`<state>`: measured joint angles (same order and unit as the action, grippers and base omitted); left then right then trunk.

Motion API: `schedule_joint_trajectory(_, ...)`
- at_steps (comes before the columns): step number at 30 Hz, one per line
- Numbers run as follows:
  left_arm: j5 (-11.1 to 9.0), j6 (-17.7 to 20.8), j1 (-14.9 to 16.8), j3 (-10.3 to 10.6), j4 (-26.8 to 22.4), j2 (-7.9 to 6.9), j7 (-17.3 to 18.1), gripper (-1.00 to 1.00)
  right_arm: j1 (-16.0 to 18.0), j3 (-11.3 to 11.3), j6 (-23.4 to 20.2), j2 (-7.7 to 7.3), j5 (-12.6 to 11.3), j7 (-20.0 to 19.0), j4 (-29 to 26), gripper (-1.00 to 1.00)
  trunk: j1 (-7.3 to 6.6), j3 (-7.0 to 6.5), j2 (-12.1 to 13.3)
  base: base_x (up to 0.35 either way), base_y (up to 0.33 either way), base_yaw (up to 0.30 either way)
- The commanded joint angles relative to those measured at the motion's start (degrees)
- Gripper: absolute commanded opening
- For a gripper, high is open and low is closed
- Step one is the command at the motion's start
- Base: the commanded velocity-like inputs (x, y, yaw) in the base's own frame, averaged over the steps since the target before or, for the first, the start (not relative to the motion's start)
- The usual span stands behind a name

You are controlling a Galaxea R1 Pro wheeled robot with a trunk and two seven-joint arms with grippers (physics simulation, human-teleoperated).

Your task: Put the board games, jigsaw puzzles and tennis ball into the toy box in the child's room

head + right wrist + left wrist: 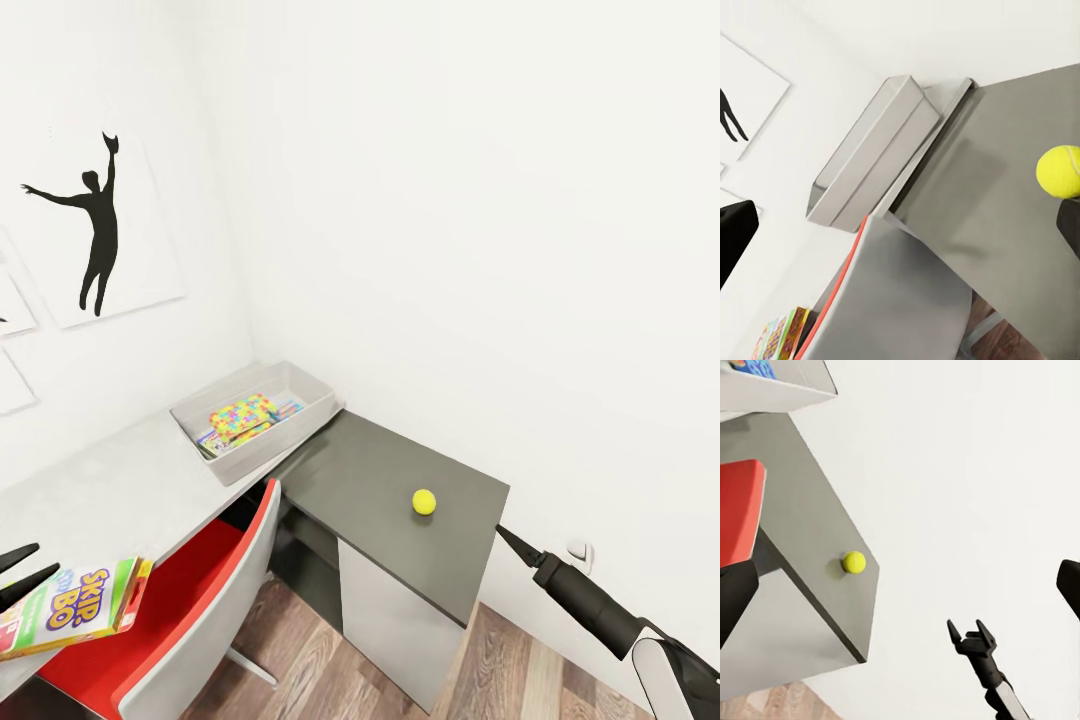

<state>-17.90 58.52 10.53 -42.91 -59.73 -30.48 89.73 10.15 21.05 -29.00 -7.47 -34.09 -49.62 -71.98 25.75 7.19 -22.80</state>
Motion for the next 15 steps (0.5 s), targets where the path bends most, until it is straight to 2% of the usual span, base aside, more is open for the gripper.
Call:
schedule_joint_trajectory(1, 0.1, 0.7, 0.1, 0.0, 0.2, -0.06, 0.3, 1.00, 0.0, 0.0, -0.4, 0.00, -0.4, 0.0, 0.0, 1.00, 0.03, 0.12, -0.1, 0.000, 0.000, 0.000)
schedule_joint_trajectory(15, 2.0, 0.9, 0.1, -0.1, 3.6, -1.10, 0.3, 1.00, 0.0, 0.0, -0.4, 0.00, -0.4, 0.0, 0.1, 1.00, 0.03, 0.12, -0.1, 0.000, 0.000, 0.000)
